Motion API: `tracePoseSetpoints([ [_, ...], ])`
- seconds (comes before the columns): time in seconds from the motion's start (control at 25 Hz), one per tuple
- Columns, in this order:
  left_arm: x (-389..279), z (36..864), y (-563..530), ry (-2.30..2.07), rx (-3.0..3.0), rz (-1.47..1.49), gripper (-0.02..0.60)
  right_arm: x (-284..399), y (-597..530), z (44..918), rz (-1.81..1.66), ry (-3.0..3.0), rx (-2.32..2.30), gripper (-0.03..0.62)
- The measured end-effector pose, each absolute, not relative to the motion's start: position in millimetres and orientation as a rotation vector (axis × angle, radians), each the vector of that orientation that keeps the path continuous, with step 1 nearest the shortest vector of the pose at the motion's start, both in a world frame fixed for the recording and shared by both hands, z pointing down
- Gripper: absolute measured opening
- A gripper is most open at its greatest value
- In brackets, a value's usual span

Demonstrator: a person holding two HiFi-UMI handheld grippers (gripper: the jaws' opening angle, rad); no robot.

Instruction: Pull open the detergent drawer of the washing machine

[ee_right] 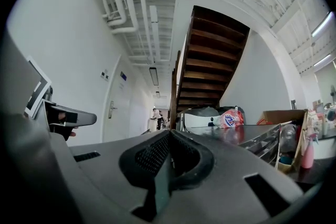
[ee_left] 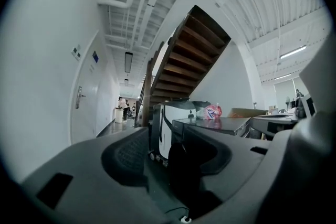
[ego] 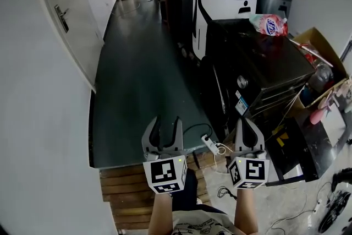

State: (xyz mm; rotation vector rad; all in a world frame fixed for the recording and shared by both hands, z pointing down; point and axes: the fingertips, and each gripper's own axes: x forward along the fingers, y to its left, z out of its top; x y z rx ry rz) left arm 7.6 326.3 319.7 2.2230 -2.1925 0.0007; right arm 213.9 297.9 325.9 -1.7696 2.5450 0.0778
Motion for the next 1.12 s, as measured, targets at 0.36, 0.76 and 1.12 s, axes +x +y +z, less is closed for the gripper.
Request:
tracePoseSetpoints([
  [0.36, -19.5, 328.1, 258.1, -2.166, 2.224, 0.030, 0.207, 187.4, 230.5, 329.1, 0.056, 2.536, -1.790, 0.012],
  [0.76, -58.7, 292.3, 152.4, -2.103, 2.272, 0.058, 0.207, 155.6, 134.3, 291.7, 0.015, 2.477, -1.847, 0.012],
  [1.12, -83.2, 253.5, 64.5, -2.007, 2.354, 0.093, 0.207, 124.3, 62.3, 248.3, 0.051, 2.442, -1.920, 0.012],
])
